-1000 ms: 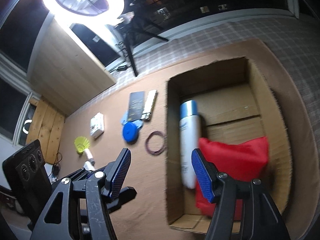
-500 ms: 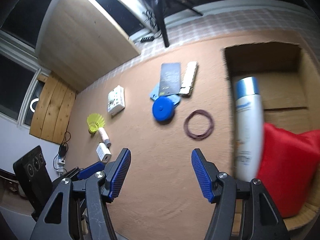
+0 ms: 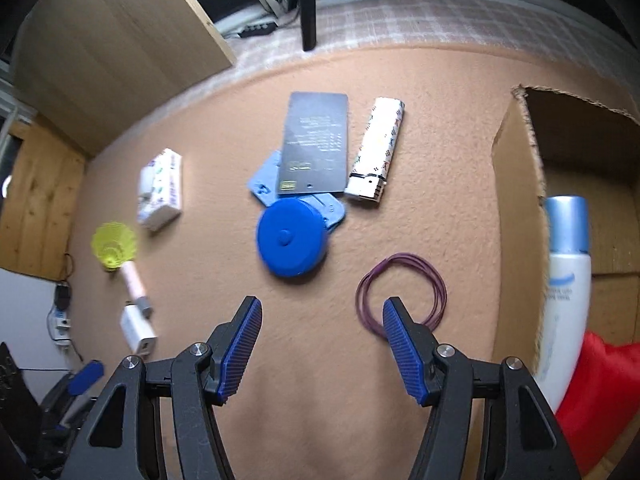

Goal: Organize objects
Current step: 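Move the left tool to the pink lotion tube and grasp it upright, then carry the pink tube with the left tool into the box while the right tool grasps the purple rubber band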

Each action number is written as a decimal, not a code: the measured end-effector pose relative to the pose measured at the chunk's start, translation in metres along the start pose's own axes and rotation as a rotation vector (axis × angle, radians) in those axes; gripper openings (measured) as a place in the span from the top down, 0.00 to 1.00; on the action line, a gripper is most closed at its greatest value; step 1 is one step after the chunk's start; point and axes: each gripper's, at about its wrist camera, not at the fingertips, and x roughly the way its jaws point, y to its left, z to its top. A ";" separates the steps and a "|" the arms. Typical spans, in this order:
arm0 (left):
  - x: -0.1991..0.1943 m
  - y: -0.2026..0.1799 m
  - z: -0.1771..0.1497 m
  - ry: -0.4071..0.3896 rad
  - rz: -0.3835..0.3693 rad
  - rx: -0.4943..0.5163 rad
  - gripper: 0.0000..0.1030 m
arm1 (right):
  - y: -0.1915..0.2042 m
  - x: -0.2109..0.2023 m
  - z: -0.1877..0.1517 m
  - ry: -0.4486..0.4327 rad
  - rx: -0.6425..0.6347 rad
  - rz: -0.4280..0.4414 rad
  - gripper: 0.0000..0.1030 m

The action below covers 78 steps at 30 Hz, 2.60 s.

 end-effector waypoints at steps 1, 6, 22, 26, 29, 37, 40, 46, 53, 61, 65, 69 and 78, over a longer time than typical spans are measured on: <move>-0.001 0.007 0.000 -0.001 0.002 -0.010 0.38 | -0.001 0.003 0.002 0.007 -0.001 -0.004 0.43; 0.000 0.028 0.005 0.006 0.005 -0.051 0.38 | -0.007 0.016 0.002 0.020 0.013 -0.020 0.41; 0.045 0.044 0.060 0.078 0.036 -0.051 0.38 | 0.013 0.009 -0.041 0.102 -0.017 0.209 0.38; 0.059 0.046 0.068 0.110 0.042 -0.044 0.38 | 0.000 -0.004 -0.042 0.041 0.010 0.156 0.38; 0.071 0.045 0.072 0.136 0.060 -0.044 0.38 | -0.005 -0.008 -0.042 0.026 0.007 0.140 0.38; 0.099 0.044 0.079 0.193 0.102 -0.047 0.39 | 0.005 -0.003 -0.043 0.018 -0.029 0.102 0.38; 0.103 0.039 0.082 0.184 0.125 -0.026 0.40 | 0.006 0.001 -0.043 0.017 -0.031 0.088 0.38; 0.111 0.021 0.083 0.186 0.158 0.052 0.55 | 0.009 0.007 -0.045 0.014 -0.046 0.063 0.39; 0.119 -0.011 0.069 0.183 0.139 0.143 0.64 | 0.025 0.016 -0.046 -0.006 -0.118 -0.023 0.39; 0.119 -0.029 0.053 0.187 0.101 0.171 0.79 | 0.047 0.024 -0.062 -0.050 -0.314 -0.211 0.57; 0.117 -0.031 0.046 0.188 0.087 0.171 0.79 | 0.049 0.023 -0.066 -0.055 -0.370 -0.246 0.74; 0.117 -0.033 0.041 0.188 0.082 0.170 0.79 | 0.044 0.022 -0.063 -0.062 -0.353 -0.232 0.96; 0.101 -0.041 0.034 0.176 0.038 0.154 0.79 | 0.012 -0.013 -0.054 -0.098 -0.165 -0.013 0.97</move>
